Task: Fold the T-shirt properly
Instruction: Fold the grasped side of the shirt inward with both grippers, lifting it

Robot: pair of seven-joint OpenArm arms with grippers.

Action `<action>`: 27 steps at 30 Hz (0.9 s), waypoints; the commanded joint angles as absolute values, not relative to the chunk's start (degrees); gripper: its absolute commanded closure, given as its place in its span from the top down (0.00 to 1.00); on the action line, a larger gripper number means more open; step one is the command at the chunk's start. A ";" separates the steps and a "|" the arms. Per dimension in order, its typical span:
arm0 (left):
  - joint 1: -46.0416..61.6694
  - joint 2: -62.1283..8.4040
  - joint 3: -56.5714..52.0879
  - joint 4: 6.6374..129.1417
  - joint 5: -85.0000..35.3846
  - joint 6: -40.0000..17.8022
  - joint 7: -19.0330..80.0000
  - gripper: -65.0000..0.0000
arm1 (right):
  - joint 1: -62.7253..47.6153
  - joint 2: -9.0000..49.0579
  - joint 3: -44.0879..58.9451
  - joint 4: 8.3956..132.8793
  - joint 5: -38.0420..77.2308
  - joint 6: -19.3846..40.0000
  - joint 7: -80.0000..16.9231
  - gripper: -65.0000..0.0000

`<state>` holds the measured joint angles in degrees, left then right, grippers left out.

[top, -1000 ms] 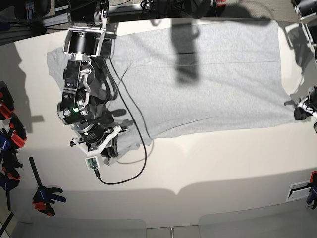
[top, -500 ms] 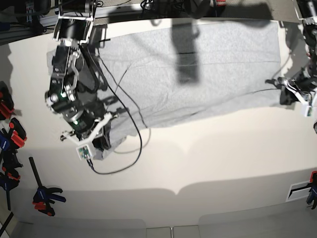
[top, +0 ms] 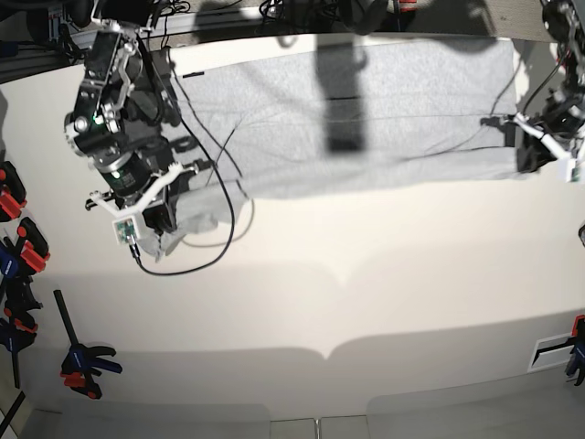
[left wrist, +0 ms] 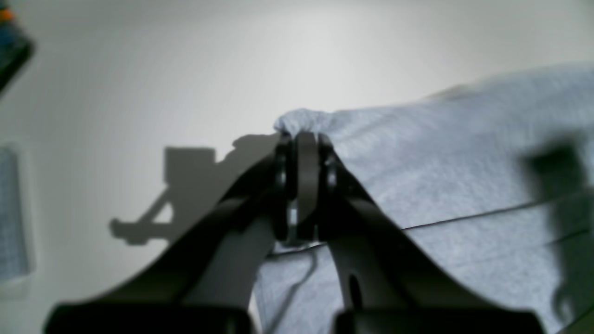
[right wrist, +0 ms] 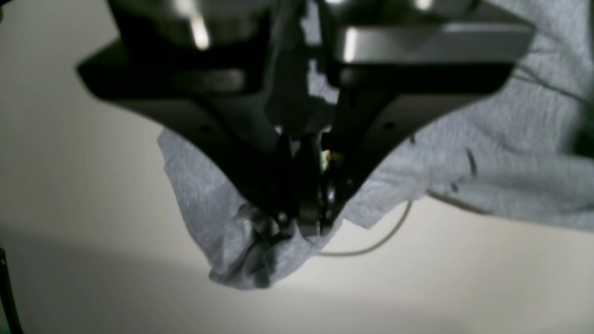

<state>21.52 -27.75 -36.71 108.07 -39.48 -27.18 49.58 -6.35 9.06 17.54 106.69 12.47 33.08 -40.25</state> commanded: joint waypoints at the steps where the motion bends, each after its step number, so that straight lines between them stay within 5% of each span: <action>1: 22.15 -28.51 -37.93 110.00 -40.60 -27.18 48.49 0.00 | -6.09 9.54 18.11 108.55 14.20 34.09 -38.87 0.00; 27: 39.22 -28.23 -38.65 112.64 -44.18 -27.22 54.22 0.00 | -21.80 14.09 23.35 112.51 14.15 34.26 -44.25 0.00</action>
